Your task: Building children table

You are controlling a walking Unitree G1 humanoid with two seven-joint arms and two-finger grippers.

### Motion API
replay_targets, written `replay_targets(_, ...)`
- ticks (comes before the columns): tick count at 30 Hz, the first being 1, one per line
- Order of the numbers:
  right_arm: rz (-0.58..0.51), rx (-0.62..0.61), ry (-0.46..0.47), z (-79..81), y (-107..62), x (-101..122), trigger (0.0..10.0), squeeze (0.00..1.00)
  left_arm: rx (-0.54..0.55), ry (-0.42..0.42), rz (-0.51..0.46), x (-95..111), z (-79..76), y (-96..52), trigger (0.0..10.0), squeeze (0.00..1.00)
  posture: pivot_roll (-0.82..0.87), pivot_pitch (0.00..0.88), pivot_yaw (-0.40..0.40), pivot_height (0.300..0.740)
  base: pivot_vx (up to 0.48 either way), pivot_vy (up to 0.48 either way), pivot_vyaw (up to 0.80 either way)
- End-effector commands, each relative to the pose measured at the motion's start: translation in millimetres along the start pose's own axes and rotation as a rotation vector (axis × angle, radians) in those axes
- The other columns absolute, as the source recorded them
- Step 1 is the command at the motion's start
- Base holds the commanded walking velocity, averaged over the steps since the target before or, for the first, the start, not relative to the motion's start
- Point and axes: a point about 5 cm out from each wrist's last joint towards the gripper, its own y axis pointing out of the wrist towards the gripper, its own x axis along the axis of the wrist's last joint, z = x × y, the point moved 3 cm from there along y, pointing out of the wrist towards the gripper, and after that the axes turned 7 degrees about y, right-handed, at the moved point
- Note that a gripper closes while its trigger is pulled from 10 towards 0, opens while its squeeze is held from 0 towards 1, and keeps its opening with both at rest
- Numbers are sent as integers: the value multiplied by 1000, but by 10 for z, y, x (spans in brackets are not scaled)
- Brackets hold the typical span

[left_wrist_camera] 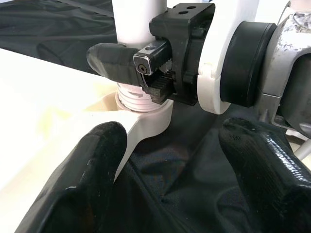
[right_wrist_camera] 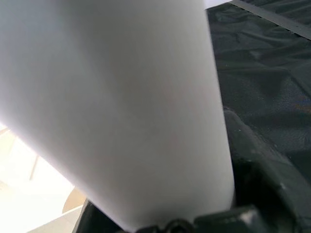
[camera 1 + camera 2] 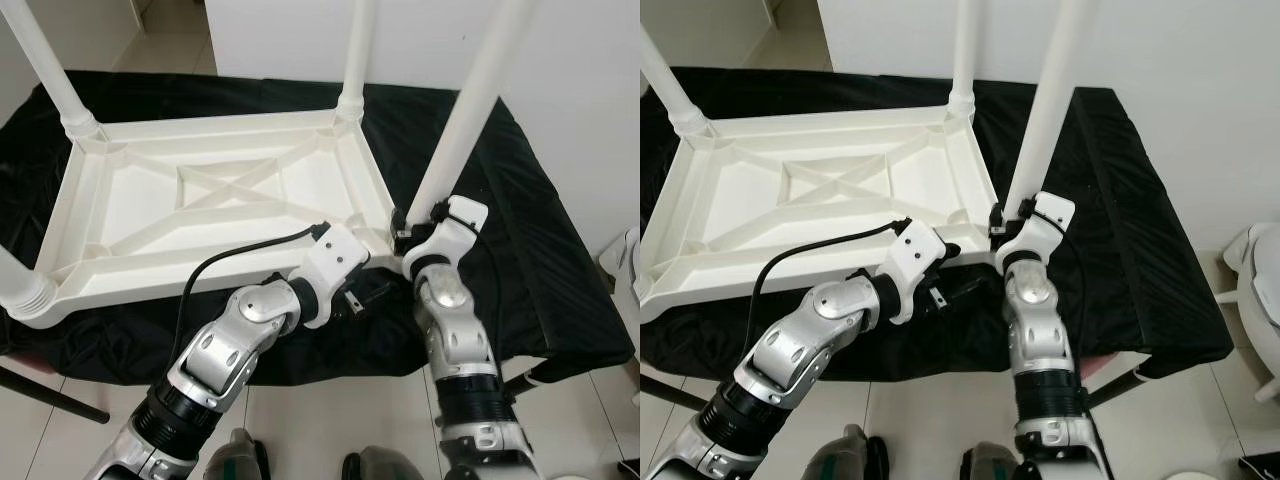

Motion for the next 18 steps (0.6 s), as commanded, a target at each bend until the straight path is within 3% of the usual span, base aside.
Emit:
replay_targets(1, 68, -36, -6, -70, -33, -154, 10000, 0, -52, 0, -1, -8, -63, 4, 10000, 0, -166, 4, -7, 740, 0, 0, 0)
replay_targets(7, 78, -74, -13, -144, -49, -148, 10000, 51, -54, 0, 0, -13, -66, 7, 10000, 0, -165, 3, -8, 740, 0, 0, 0)
replay_targets(8, 79, -71, 2, -143, -68, -141, 10000, 1000, -53, 1, 0, -13, -63, 7, 10000, 0, -164, 2, -8, 740, 0, 0, 0)
replay_targets(11, 77, -32, 31, -142, -69, -135, 10000, 1000, -51, 1, -1, -13, -58, 7, 10000, 0, -164, 0, -7, 740, 0, 0, 0)
replay_targets(14, 91, 134, 85, -74, -46, -161, 10000, 1000, -48, 1, -1, -13, -46, 9, 10000, 0, -173, 0, -4, 740, 0, 0, 0)
replay_targets(17, 110, 197, 71, -61, -35, -228, 10000, 1000, -52, 3, -2, -11, -50, 16, 10000, 0, -170, 0, -6, 740, 0, 0, 0)
replay_targets(18, 127, 231, 72, -61, -32, -280, 10000, 745, -53, 5, -3, -8, -51, 21, 10000, 0, -169, 0, -5, 740, 0, 0, 0)
